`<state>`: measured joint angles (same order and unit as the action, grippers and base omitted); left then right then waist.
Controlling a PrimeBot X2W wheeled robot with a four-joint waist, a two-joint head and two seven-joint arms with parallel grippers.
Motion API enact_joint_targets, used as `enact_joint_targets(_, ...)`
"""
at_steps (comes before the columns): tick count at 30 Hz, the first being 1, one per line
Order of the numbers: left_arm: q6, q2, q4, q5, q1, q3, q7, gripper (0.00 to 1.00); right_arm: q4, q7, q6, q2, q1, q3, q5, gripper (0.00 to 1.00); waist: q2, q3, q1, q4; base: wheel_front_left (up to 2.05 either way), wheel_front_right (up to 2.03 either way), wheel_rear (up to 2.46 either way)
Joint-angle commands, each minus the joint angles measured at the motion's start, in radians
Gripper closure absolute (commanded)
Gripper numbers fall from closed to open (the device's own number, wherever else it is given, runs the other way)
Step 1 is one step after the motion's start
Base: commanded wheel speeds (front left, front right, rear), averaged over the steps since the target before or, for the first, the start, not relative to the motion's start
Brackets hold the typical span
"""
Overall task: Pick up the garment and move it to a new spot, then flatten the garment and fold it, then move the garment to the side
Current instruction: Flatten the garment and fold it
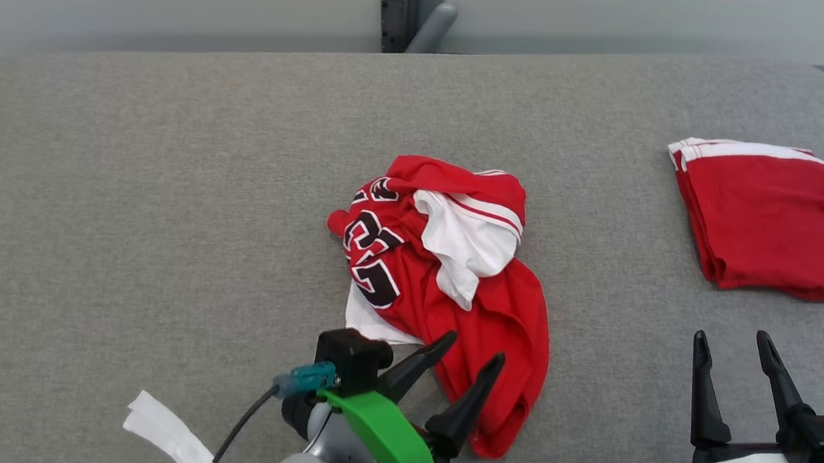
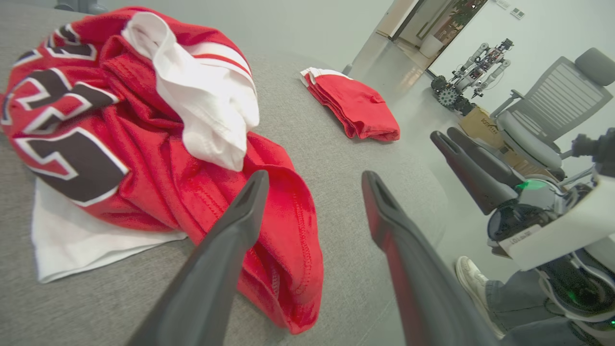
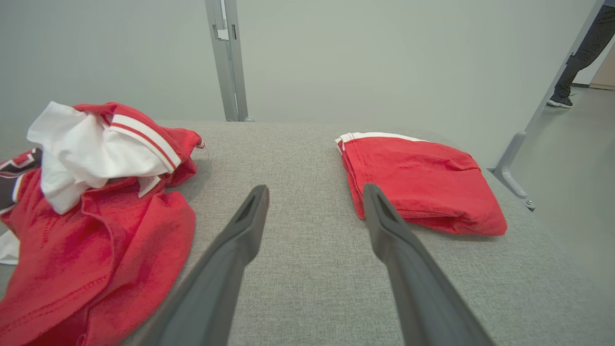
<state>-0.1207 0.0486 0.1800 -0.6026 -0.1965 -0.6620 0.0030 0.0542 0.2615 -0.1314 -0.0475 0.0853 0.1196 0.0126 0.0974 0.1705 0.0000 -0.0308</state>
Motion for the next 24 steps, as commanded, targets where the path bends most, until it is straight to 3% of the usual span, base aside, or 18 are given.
enact_joint_targets(1,0.022,0.004,-0.003,-0.092,-0.033,-0.021,0.034,0.00,-0.003,0.002,0.001,-0.002,-0.018,-0.003,0.015,0.00,0.0001,0.065,0.0000,-0.067,0.00,0.00,0.00)
enact_joint_targets(7,0.150,0.004,0.037,-0.269,-0.160,-0.095,0.101,0.00,0.000,0.002,0.001,-0.002,-0.048,-0.014,0.043,0.00,0.0001,0.109,0.0000,-0.110,0.00,0.00,0.00)
enact_joint_targets(10,0.184,0.004,0.089,-0.331,-0.207,-0.117,0.121,0.00,0.006,0.002,0.001,-0.002,-0.054,-0.018,0.058,0.00,0.0001,0.121,0.0000,-0.125,0.00,0.00,0.00)
enact_joint_targets(24,0.210,0.003,0.222,-0.415,-0.310,-0.156,0.109,0.00,0.023,0.002,0.001,-0.002,-0.071,-0.017,0.075,0.00,0.0001,0.125,0.0000,-0.149,0.00,0.00,0.00)
